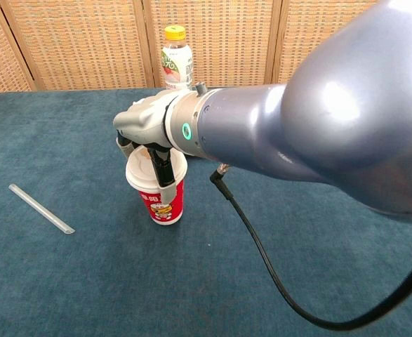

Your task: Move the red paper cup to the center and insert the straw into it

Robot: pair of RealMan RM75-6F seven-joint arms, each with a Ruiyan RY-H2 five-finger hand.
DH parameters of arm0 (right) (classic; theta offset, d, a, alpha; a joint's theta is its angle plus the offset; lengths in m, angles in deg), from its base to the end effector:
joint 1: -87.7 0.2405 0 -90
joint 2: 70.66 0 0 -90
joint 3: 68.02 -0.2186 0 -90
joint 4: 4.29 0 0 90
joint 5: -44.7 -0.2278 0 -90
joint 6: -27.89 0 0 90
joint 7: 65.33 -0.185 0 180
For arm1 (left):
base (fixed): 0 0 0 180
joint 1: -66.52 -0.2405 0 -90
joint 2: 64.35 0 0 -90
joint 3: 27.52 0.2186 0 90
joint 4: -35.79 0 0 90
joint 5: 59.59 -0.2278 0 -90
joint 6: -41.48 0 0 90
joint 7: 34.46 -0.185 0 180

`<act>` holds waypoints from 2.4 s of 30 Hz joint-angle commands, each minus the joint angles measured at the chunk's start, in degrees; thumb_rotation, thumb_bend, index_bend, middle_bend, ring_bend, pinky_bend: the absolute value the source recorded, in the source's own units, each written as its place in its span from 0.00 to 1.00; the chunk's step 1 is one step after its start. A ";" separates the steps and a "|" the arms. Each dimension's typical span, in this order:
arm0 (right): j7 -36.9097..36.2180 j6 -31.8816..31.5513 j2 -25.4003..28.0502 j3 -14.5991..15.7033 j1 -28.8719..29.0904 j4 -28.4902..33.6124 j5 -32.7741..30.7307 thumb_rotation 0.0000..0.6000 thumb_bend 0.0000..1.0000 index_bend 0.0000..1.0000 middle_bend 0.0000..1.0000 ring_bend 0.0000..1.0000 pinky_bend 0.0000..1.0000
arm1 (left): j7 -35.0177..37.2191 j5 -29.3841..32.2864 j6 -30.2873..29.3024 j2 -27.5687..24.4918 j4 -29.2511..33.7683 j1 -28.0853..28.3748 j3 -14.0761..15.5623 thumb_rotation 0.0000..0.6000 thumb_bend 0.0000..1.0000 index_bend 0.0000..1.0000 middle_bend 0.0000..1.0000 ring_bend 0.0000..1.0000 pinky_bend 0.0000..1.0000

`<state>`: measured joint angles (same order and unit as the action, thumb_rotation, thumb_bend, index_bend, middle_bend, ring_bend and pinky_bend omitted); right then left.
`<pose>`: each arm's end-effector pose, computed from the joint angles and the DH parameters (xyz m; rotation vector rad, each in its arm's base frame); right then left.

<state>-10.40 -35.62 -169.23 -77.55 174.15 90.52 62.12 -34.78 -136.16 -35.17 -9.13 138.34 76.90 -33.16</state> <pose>0.0835 -0.3057 -0.1180 2.2091 -0.5762 0.6995 -0.2687 0.2536 0.1458 -1.3636 -1.0062 -0.8710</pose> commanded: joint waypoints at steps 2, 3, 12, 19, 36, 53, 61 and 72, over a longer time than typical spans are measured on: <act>0.38 -0.33 0.21 -0.03 -0.58 0.53 0.84 1.00 0.00 0.35 0.23 0.19 0.23 | -0.06 0.00 0.08 0.01 0.04 0.06 0.04 1.00 0.08 0.00 0.00 0.00 0.00; 0.42 -0.36 0.27 -0.12 -0.77 0.74 0.90 1.00 0.00 0.33 0.21 0.18 0.23 | -0.07 -0.02 0.11 0.02 0.04 0.07 0.06 1.00 0.08 0.00 0.00 0.00 0.00; 2.47 -0.04 1.24 -0.83 -1.26 2.83 -0.87 1.00 0.00 0.20 0.07 0.06 0.18 | 0.10 -0.32 -0.19 -0.10 0.22 -0.03 0.16 1.00 0.08 0.00 0.00 0.00 0.00; 4.04 0.96 5.55 -2.33 -1.27 8.76 -5.57 1.00 0.00 0.00 0.00 0.00 0.06 | 0.54 -0.52 0.01 -0.17 0.06 0.07 0.24 1.00 0.08 0.00 0.00 0.00 0.00; -6.91 3.05 34.59 8.57 -17.13 20.50 23.41 1.00 0.00 0.00 0.00 0.00 0.00 | 1.43 -0.49 -0.29 0.18 -0.35 0.15 -0.04 1.00 0.08 0.00 0.00 0.00 0.00; -50.64 -11.66 35.76 16.74 -47.41 -14.82 55.79 1.00 0.00 0.00 0.00 0.00 0.00 | 2.07 -6.12 -0.61 5.13 -6.30 3.40 -0.90 1.00 0.08 0.00 0.00 0.00 0.00; -62.09 -18.13 31.53 15.89 -57.39 -19.44 58.32 1.00 0.00 0.00 0.00 0.00 0.00 | 0.63 -8.67 3.51 5.60 -8.76 8.00 -1.67 1.00 0.08 0.00 0.00 0.00 0.00; -61.92 -22.29 31.12 12.02 -64.67 -11.27 58.13 1.00 0.00 0.00 0.00 0.00 0.00 | 9.93 -23.23 13.23 10.31 -24.98 20.12 2.71 1.00 0.08 0.00 0.00 0.00 0.00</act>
<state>-72.66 -57.61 -138.00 -65.06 109.94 78.91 120.08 -26.93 -156.73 -24.55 -0.39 116.46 94.22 -31.89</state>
